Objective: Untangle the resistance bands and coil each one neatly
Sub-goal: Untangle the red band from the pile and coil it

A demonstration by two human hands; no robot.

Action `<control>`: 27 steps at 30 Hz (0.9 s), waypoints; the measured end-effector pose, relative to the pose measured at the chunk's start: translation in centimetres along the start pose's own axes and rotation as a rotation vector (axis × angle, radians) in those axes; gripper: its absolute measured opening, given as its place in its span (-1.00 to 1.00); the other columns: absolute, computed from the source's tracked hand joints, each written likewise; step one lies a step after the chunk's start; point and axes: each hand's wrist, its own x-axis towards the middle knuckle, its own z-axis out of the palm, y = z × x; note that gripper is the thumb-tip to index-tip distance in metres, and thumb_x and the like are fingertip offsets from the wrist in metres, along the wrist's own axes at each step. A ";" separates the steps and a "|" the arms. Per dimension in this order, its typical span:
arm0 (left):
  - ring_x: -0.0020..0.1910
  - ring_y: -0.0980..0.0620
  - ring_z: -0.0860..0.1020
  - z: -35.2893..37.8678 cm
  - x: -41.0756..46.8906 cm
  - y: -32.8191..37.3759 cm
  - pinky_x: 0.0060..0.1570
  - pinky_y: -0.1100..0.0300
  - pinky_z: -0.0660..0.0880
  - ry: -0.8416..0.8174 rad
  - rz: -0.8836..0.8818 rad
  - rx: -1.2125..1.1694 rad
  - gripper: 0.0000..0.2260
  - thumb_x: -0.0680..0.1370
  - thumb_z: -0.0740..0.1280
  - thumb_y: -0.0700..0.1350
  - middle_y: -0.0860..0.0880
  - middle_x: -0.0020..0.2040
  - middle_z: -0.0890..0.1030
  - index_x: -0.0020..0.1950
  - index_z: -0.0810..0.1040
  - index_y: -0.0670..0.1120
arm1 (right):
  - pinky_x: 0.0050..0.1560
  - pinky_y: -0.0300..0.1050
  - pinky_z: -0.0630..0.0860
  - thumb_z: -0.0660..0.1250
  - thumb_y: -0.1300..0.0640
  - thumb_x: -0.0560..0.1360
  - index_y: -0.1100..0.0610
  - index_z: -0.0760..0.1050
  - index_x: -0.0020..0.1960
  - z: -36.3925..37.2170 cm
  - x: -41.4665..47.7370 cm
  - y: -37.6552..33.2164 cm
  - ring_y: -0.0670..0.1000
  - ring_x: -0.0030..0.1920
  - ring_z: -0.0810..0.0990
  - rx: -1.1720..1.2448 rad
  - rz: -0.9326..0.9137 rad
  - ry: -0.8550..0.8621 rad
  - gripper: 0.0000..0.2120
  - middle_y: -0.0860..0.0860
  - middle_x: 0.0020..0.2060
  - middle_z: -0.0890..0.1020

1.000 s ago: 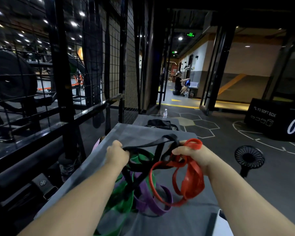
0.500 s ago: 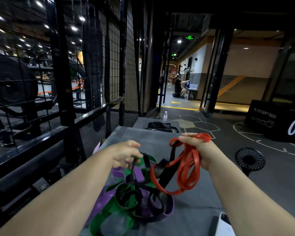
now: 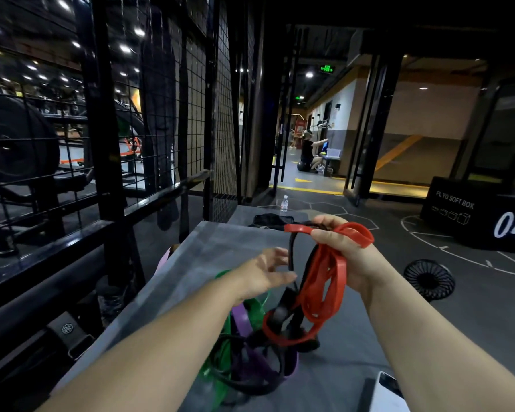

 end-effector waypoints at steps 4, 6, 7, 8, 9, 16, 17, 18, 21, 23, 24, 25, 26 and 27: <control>0.02 0.09 0.57 1.0 0.8 1.1 0.13 0.22 0.47 0.068 0.082 -0.088 -0.81 0.55 0.37 -0.10 0.06 -0.04 0.64 0.14 0.54 -0.10 | -0.33 -0.10 0.55 0.49 0.28 0.25 0.11 0.52 0.04 0.0 0.0 0.1 0.05 -0.35 0.55 0.024 0.017 -0.079 -0.61 0.09 -0.20 0.59; -0.21 0.15 0.55 0.4 0.7 2.1 -0.10 0.25 0.50 0.113 0.097 -0.254 -0.97 0.56 0.35 -0.15 0.12 -0.27 0.62 -0.03 0.57 -0.09 | -0.30 -0.07 0.57 0.51 0.29 0.23 0.11 0.51 0.06 -0.3 -0.1 0.1 0.08 -0.33 0.55 0.017 0.011 -0.086 -0.57 0.11 -0.17 0.58; -0.31 0.15 0.51 -0.1 0.6 2.6 -0.21 0.26 0.49 0.110 0.108 -0.350 -0.98 0.55 0.35 -0.19 0.10 -0.33 0.57 -0.07 0.56 -0.08 | -0.29 -0.07 0.57 0.49 0.32 0.25 0.11 0.50 0.06 -0.4 -0.2 0.0 0.07 -0.32 0.56 -0.006 0.004 -0.074 -0.58 0.12 -0.16 0.58; -0.38 0.14 0.48 -0.7 0.5 3.2 -0.30 0.29 0.46 0.084 0.123 -0.431 -0.95 0.54 0.36 -0.23 0.07 -0.35 0.53 -0.07 0.55 -0.09 | -0.27 -0.10 0.58 0.46 0.37 0.28 0.12 0.50 0.06 -0.5 -0.3 -0.1 0.05 -0.31 0.58 -0.040 -0.004 -0.053 -0.60 0.13 -0.15 0.60; -0.42 0.14 0.45 -1.2 0.3 3.8 -0.37 0.33 0.42 0.050 0.147 -0.459 -0.93 0.53 0.35 -0.27 0.05 -0.35 0.51 -0.05 0.54 -0.11 | -0.25 -0.13 0.59 0.45 0.41 0.32 0.12 0.50 0.07 -0.6 -0.2 0.0 0.03 -0.27 0.60 -0.085 -0.010 -0.024 -0.61 0.14 -0.13 0.62; -0.19 0.07 0.45 -3.8 0.7 6.7 -0.24 0.33 0.39 0.155 0.140 -0.063 -0.85 0.57 0.29 -0.27 -0.04 -0.17 0.56 0.02 0.57 -0.05 | 0.12 -0.01 0.57 0.50 0.32 0.38 0.03 0.55 0.16 -1.4 0.4 0.5 0.04 0.06 0.65 -0.410 0.003 0.146 -0.59 0.06 0.08 0.66; -0.24 0.09 0.46 -4.2 0.7 7.0 -0.30 0.35 0.41 0.188 0.126 -0.119 -0.85 0.57 0.28 -0.27 0.01 -0.22 0.59 0.04 0.57 -0.06 | 0.06 -0.05 0.57 0.53 0.28 0.37 0.01 0.57 0.12 -1.4 0.3 0.4 0.02 0.01 0.66 -0.467 0.013 0.152 -0.62 0.05 0.04 0.67; -0.30 0.13 0.48 -4.6 0.6 7.3 -0.36 0.34 0.41 0.211 0.110 -0.211 -0.84 0.58 0.26 -0.28 0.06 -0.28 0.62 0.05 0.57 -0.07 | 0.02 -0.08 0.57 0.55 0.24 0.35 0.00 0.58 0.08 -1.4 0.3 0.3 0.01 -0.03 0.67 -0.537 0.028 0.145 -0.64 0.04 -0.01 0.69; -0.39 0.17 0.52 -5.4 0.4 7.8 -0.38 0.29 0.40 0.193 0.112 -0.417 -0.79 0.61 0.16 -0.28 0.07 -0.27 0.68 0.10 0.55 -0.09 | -0.17 -0.15 0.56 0.57 0.19 0.34 0.07 0.61 0.03 -0.9 0.0 0.3 -0.04 -0.19 0.66 -0.661 0.086 0.109 -0.71 0.07 -0.17 0.71; -0.35 0.12 0.52 -5.3 0.4 7.8 -0.28 0.20 0.39 0.149 0.105 -0.476 -0.78 0.63 0.12 -0.23 0.03 -0.22 0.69 0.06 0.57 -0.11 | -0.41 -0.30 0.43 0.52 0.20 0.40 0.14 0.61 0.03 -0.3 -0.1 0.3 -0.19 -0.43 0.54 -0.630 0.113 0.099 -0.78 0.02 -0.28 0.64; -0.32 0.09 0.52 -5.1 0.2 7.8 -0.24 0.17 0.39 0.129 0.100 -0.500 -0.76 0.63 0.12 -0.20 0.01 -0.21 0.69 0.02 0.58 -0.12 | -0.49 -0.36 0.36 0.49 0.23 0.43 0.16 0.61 0.04 0.1 -0.1 0.4 -0.25 -0.53 0.45 -0.591 0.126 0.095 -0.80 -0.01 -0.31 0.59; -0.31 0.06 0.52 -4.9 0.2 7.8 -0.22 0.15 0.40 0.115 0.096 -0.524 -0.74 0.63 0.11 -0.18 -0.02 -0.21 0.69 -0.01 0.60 -0.14 | -0.53 -0.38 0.31 0.46 0.26 0.45 0.18 0.60 0.05 0.6 -0.1 0.3 -0.25 -0.58 0.41 -0.562 0.131 0.090 -0.82 -0.02 -0.32 0.56; -0.30 0.04 0.52 -4.7 0.1 7.9 -0.21 0.15 0.42 0.100 0.096 -0.548 -0.72 0.62 0.10 -0.17 -0.04 -0.21 0.68 -0.02 0.61 -0.17 | -0.55 -0.40 0.29 0.43 0.28 0.46 0.18 0.60 0.06 1.0 -0.1 0.3 -0.26 -0.59 0.40 -0.555 0.127 0.083 -0.82 -0.02 -0.31 0.56; -0.31 0.03 0.54 -4.5 0.0 8.1 -0.22 0.16 0.44 0.086 0.097 -0.568 -0.70 0.62 0.09 -0.16 -0.07 -0.21 0.68 -0.03 0.61 -0.19 | -0.54 -0.40 0.29 0.41 0.30 0.47 0.18 0.59 0.08 1.4 0.0 0.4 -0.25 -0.57 0.42 -0.561 0.122 0.076 -0.80 0.01 -0.28 0.59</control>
